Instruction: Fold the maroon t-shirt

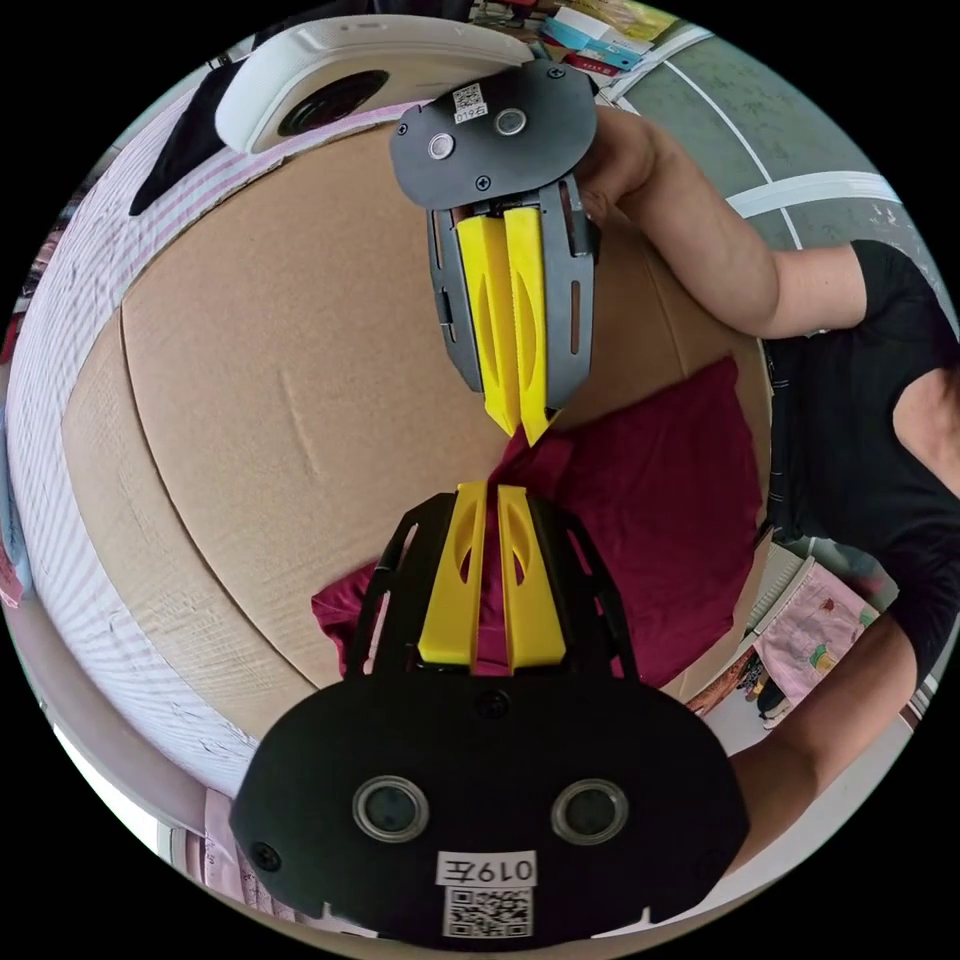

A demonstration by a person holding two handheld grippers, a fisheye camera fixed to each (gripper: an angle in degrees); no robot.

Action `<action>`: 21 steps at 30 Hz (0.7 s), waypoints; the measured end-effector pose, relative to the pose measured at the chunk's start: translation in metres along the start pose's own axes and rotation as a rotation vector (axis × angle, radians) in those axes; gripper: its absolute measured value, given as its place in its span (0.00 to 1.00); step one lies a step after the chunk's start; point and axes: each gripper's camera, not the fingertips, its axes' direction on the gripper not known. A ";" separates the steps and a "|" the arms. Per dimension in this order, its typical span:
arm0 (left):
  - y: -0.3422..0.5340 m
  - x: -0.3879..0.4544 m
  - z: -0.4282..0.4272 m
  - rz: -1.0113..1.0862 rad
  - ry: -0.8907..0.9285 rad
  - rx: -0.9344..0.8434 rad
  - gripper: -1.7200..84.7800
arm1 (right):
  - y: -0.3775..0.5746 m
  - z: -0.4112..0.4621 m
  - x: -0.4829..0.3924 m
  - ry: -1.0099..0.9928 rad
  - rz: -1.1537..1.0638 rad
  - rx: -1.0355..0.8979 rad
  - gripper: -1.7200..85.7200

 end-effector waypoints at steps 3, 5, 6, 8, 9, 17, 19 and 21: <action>0.014 -0.005 -0.012 -0.018 0.001 0.020 0.04 | -0.005 -0.005 -0.001 -0.014 0.006 0.008 0.04; 0.023 -0.008 -0.021 -0.027 -0.005 0.031 0.04 | -0.009 -0.010 -0.004 -0.014 0.006 0.011 0.04; 0.029 -0.009 -0.027 -0.033 -0.010 0.041 0.04 | -0.009 -0.011 -0.004 -0.015 0.006 0.014 0.04; 0.039 -0.011 -0.037 -0.043 -0.017 0.063 0.04 | -0.012 -0.018 -0.005 -0.023 0.012 0.029 0.04; 0.046 -0.013 -0.042 -0.057 -0.029 0.069 0.04 | -0.012 -0.020 -0.006 -0.026 0.011 0.034 0.04; 0.085 -0.024 -0.075 -0.107 -0.095 0.116 0.03 | -0.022 -0.034 -0.018 -0.034 0.001 0.024 0.02; 0.099 -0.029 -0.085 -0.145 -0.142 0.132 0.03 | -0.022 -0.038 -0.015 -0.050 0.025 0.031 0.02; 0.122 -0.039 -0.097 -0.204 -0.204 0.130 0.04 | -0.023 -0.041 -0.015 -0.051 0.032 0.031 0.02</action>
